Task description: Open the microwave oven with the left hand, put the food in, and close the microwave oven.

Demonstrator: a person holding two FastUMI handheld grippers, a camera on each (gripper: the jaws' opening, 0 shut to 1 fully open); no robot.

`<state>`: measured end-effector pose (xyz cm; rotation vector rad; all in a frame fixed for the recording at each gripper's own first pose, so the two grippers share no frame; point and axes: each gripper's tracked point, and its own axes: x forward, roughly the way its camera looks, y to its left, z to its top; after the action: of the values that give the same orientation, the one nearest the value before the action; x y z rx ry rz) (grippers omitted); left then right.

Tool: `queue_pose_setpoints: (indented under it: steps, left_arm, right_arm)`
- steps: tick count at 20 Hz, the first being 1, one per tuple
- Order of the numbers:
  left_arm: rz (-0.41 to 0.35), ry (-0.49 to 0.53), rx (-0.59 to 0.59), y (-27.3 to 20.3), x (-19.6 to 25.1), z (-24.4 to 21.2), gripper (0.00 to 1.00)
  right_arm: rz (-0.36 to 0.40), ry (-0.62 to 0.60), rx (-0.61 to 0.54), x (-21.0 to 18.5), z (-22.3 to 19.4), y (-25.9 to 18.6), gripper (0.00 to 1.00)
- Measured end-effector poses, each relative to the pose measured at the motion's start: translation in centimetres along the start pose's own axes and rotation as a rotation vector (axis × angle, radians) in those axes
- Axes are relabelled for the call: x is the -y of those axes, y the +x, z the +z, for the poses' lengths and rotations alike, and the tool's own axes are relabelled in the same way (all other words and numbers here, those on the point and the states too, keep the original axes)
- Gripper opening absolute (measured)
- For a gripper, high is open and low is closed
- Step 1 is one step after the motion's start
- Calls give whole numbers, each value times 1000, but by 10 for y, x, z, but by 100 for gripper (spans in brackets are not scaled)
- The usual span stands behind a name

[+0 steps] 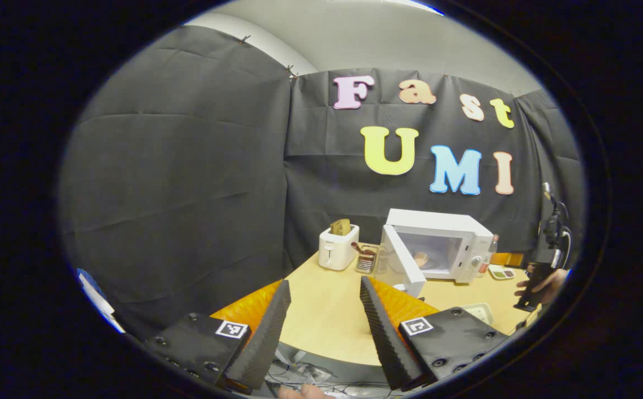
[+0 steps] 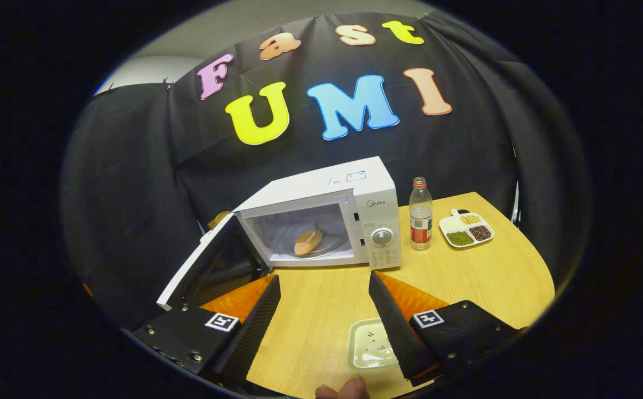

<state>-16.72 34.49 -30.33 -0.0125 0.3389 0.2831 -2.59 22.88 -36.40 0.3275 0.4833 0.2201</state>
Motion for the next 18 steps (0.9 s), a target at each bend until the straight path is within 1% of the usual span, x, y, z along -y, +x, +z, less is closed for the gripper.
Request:
queue_pose_setpoints:
  steps: [2,3,4,6,8,10,11,12,13,14,15,16,17,18]
  left_arm:
    - [16,-8,-19,2,11,-2,82]
    - [18,-12,-22,1,20,1,89]
    - [18,-5,-24,3,29,1,89]
    - [11,35,-17,9,45,4,89]
    - [-6,72,-15,24,63,3,89]
    - [-38,69,-38,47,76,-7,89]
    - [-53,65,-44,61,78,-13,89]
    - [-68,56,-49,78,77,-21,89]
    - [-86,49,-68,96,77,-33,89]
    - [-99,55,-100,115,74,-51,81]
    - [-110,75,-116,133,71,-63,85]
    - [-127,101,-120,150,70,-69,89]
    - [-152,124,-128,167,73,-76,82]
    - [-177,139,-139,179,76,-84,82]
  right_arm:
    - [128,25,13,-12,15,-29,98]
    - [195,36,6,-15,18,-42,98]
    - [249,52,0,-16,22,-55,98]
    - [311,79,-6,-6,29,-73,98]
    - [372,95,-1,-4,37,-84,98]
    - [470,154,3,-15,48,-103,98]
    - [522,175,20,-22,57,-113,98]
    - [558,179,20,-26,63,-120,98]
    - [568,177,26,-27,66,-124,98]
    - [540,170,38,-22,70,-125,97]
    - [516,165,53,-19,75,-125,97]
    - [507,178,68,-23,80,-128,97]
    - [516,212,78,-31,86,-130,97]
    - [506,239,90,-35,92,-131,97]
